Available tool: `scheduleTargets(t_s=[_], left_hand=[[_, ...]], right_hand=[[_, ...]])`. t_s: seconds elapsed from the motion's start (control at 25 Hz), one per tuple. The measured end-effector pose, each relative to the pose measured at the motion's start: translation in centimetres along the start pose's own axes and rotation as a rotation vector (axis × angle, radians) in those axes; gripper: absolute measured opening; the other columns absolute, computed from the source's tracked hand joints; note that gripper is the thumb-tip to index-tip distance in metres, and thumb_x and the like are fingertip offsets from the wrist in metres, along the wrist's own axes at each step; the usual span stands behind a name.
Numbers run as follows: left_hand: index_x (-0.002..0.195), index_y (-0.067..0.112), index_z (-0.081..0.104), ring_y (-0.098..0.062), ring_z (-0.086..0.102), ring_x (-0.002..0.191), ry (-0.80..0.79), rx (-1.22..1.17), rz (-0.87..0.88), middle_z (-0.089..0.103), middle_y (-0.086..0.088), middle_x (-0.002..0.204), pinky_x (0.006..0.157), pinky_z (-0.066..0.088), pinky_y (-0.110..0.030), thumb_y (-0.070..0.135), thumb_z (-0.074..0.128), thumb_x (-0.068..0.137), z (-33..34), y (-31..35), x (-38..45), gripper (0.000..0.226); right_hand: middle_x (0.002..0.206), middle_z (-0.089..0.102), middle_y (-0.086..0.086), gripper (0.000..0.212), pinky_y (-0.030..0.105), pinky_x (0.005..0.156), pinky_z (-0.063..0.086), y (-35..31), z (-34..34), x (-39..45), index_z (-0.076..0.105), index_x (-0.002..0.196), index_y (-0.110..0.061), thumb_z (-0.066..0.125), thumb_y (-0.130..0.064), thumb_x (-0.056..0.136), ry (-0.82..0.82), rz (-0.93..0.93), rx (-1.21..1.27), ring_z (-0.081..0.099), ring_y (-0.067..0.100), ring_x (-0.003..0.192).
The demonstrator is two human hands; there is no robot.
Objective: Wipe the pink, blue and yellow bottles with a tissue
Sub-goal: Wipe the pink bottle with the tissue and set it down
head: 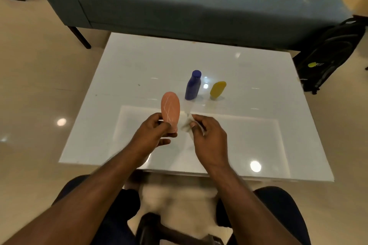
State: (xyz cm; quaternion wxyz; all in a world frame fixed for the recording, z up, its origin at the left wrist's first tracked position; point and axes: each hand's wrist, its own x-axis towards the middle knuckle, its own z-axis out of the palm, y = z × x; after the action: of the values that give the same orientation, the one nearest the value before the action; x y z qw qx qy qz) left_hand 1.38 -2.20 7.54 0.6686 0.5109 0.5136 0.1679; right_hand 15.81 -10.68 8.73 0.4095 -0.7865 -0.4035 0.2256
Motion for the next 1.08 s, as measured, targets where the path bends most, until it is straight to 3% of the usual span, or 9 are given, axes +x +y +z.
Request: scheduleTargets(t_s=[0.2,0.32,0.64,0.84,0.92,1.0,1.08], left_hand=[[0.126,0.016,0.061,-0.027,0.071,0.108,-0.048,-0.226,0.022,0.070,-0.010,0.123,0.082,0.056,-0.033,0.017,0.055,0.101,1.1,-0.8,-10.2,0.026],[0.121,0.017,0.064,-0.029,0.071,0.108,-0.108,-0.345,0.041,0.074,-0.011,0.118,0.077,0.056,-0.032,0.015,0.057,0.099,2.4,-1.7,-15.4,0.023],[0.135,0.022,0.058,-0.032,0.073,0.105,-0.209,-0.523,0.050,0.074,-0.014,0.116,0.079,0.061,-0.031,0.023,0.072,0.079,4.0,-4.5,-20.2,0.057],[0.141,0.014,0.051,-0.034,0.073,0.105,-0.339,-0.622,-0.011,0.071,-0.021,0.124,0.078,0.062,-0.033,0.022,0.059,0.093,3.5,-4.4,-19.8,0.050],[0.143,0.012,0.048,-0.035,0.073,0.105,-0.359,-0.657,-0.020,0.070,-0.023,0.123,0.078,0.062,-0.034,0.019,0.060,0.093,3.4,-4.5,-19.5,0.052],[0.144,0.016,0.046,-0.037,0.073,0.105,-0.366,-0.691,-0.025,0.070,-0.024,0.122,0.077,0.063,-0.035,0.017,0.061,0.092,3.2,-4.7,-19.3,0.054],[0.144,0.022,0.047,-0.038,0.072,0.105,-0.371,-0.704,-0.027,0.071,-0.023,0.120,0.075,0.063,-0.035,0.016,0.062,0.090,3.0,-4.8,-19.1,0.056]], right_hand=[[0.116,0.063,-0.015,0.025,0.019,0.094,0.047,-2.0,-5.6,-6.8,0.063,0.118,-0.027,0.061,-0.022,0.093,0.008,-0.083,0.032,0.057,-0.001,0.106],[0.105,0.060,-0.024,0.020,0.006,0.084,0.044,-2.9,-7.9,-10.8,0.063,0.108,-0.031,0.062,-0.020,0.092,0.024,-0.120,0.036,0.053,-0.009,0.103],[0.107,0.059,-0.019,0.023,0.004,0.084,0.040,-4.7,-9.8,-14.3,0.065,0.115,-0.026,0.058,-0.019,0.094,-0.009,-0.283,-0.104,0.052,-0.010,0.099],[0.108,0.061,-0.018,0.023,0.019,0.089,0.048,-4.9,-9.6,-14.2,0.066,0.115,-0.025,0.059,-0.019,0.094,-0.047,-0.290,-0.101,0.056,-0.005,0.100],[0.112,0.064,-0.013,0.024,0.025,0.093,0.050,-5.2,-10.0,-13.9,0.066,0.116,-0.025,0.059,-0.019,0.093,0.010,-0.234,-0.032,0.057,0.000,0.105],[0.115,0.065,-0.011,0.026,0.026,0.094,0.050,-5.5,-10.2,-13.5,0.065,0.117,-0.026,0.059,-0.019,0.093,0.068,-0.202,-0.033,0.058,0.002,0.107],[0.113,0.066,-0.010,0.025,0.026,0.094,0.049,-5.9,-9.8,-13.2,0.067,0.116,-0.024,0.059,-0.018,0.093,0.025,-0.262,-0.108,0.058,0.003,0.105]])
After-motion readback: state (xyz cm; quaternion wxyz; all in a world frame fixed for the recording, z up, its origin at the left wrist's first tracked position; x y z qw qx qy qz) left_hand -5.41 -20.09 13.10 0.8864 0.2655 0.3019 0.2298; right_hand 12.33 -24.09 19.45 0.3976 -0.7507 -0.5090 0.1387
